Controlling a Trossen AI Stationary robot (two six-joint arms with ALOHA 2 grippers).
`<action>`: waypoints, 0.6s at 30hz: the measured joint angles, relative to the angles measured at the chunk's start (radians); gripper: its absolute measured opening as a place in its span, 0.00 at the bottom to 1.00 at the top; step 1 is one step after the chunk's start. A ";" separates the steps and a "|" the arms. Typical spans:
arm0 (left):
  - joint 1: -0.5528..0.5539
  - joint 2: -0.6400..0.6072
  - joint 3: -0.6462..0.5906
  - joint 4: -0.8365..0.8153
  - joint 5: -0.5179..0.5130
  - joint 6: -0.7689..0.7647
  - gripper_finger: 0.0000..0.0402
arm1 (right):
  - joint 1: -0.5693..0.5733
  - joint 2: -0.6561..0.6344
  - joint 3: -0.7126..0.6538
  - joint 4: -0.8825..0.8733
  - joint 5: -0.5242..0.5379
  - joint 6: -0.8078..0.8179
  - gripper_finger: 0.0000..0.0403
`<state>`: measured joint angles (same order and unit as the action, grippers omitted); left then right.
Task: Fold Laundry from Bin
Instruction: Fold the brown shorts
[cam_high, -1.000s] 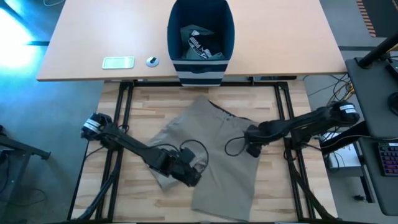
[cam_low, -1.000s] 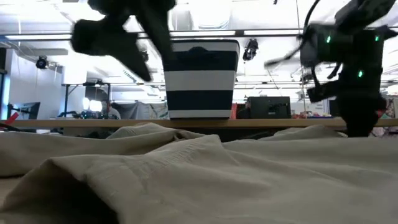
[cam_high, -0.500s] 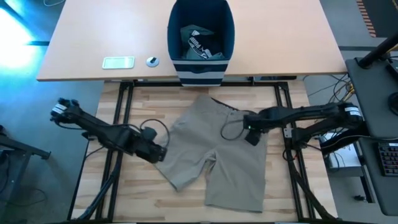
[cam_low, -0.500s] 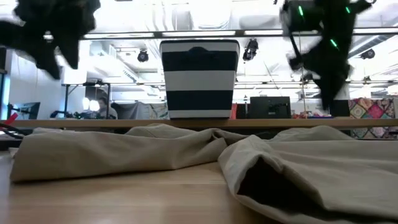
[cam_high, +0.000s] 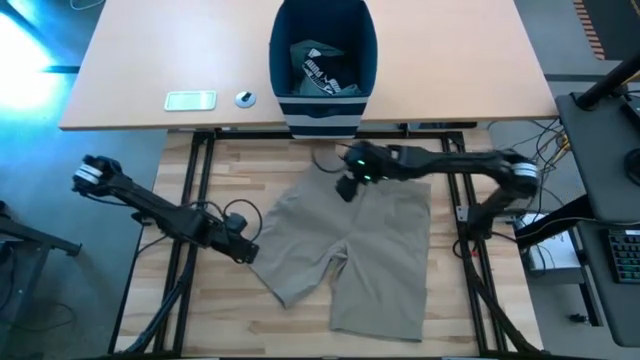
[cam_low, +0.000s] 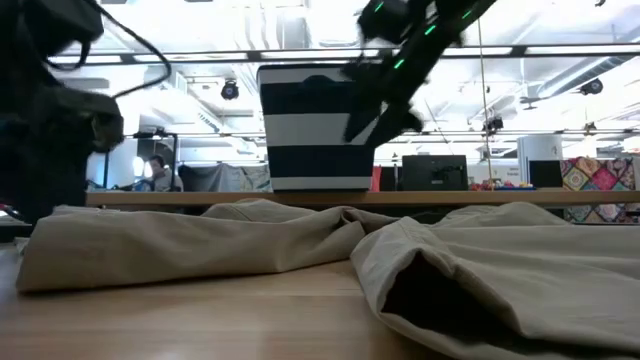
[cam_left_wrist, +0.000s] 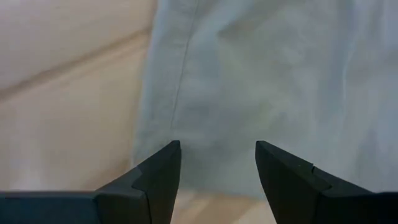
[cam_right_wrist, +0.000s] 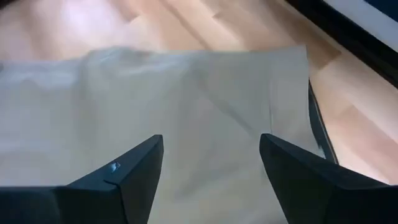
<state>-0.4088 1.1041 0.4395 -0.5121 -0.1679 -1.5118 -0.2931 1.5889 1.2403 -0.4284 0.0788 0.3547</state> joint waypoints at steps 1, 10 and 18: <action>0.000 0.018 -0.019 0.043 -0.002 -0.001 0.47 | -0.008 0.048 0.025 0.008 0.001 -0.005 0.66; -0.006 0.146 0.010 0.095 0.034 0.134 0.06 | -0.022 0.396 0.381 -0.113 -0.111 -0.427 0.66; -0.017 0.147 0.144 -0.229 0.098 0.228 0.02 | -0.066 0.685 0.819 -0.506 -0.062 -0.891 0.64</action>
<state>-0.4255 1.2507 0.5834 -0.7415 -0.0694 -1.2840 -0.3593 2.2738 2.0591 -0.9343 0.0164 -0.5360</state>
